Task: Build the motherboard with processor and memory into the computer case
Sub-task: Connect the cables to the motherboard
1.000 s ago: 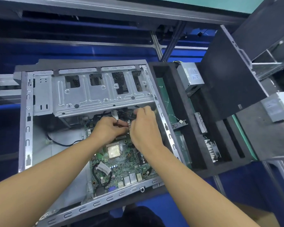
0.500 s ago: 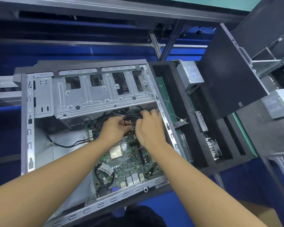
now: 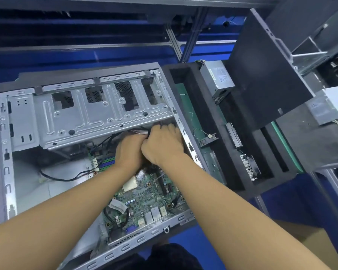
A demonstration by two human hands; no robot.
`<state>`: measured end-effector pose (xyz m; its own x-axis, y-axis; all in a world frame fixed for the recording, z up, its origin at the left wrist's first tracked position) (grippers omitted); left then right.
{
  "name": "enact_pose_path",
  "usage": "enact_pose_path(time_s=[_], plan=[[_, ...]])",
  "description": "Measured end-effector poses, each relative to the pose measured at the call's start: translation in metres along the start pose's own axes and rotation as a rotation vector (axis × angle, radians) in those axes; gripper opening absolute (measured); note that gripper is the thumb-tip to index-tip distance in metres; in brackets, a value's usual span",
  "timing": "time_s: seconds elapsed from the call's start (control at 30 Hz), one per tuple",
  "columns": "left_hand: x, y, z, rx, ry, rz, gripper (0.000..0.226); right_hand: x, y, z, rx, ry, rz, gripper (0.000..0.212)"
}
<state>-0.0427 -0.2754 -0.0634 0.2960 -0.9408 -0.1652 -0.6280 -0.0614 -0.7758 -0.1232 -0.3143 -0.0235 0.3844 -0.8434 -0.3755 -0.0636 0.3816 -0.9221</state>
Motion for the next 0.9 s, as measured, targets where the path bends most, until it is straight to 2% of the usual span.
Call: enact_pose_path(time_s=[0.07,0.2,0.33,0.5,0.67,0.8,0.9], plan=[[-0.002,0.002,0.004,-0.082,-0.053,-0.013,0.043,0.01,0.0,0.003,-0.085,-0.019,0.064,0.045],[0.002,0.006,0.011,-0.184,-0.112,-0.037,0.046,0.028,-0.003,0.013,-0.135,-0.092,0.15,0.042],[0.007,0.008,0.026,-0.033,-0.174,-0.009,0.039,0.038,0.004,0.016,-0.181,-0.077,0.236,0.049],[0.013,0.005,0.032,0.023,-0.155,-0.044,0.034,0.051,0.006,0.015,0.01,-0.036,0.365,0.049],[0.013,0.006,0.037,-0.052,-0.138,-0.04,0.034,0.05,0.009,0.017,-0.003,-0.15,0.281,0.04],[0.015,0.008,0.032,-0.085,-0.201,-0.033,0.019,0.054,0.007,0.02,-0.097,-0.125,0.366,0.048],[0.018,0.013,0.025,-0.203,-0.302,-0.069,0.018,0.037,-0.007,0.022,-0.174,-0.111,0.198,0.037]])
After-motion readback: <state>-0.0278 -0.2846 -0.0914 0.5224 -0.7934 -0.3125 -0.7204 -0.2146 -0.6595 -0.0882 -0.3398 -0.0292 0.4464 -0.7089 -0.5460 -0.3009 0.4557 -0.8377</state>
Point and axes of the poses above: each hand's wrist, its own x-axis towards the middle knuckle, its own y-axis out of the palm, z = x × y, the point moved 7 cm from there along x, towards the middle knuckle, and after that the axes turned 2 degrees about z, right-handed, at the moved point
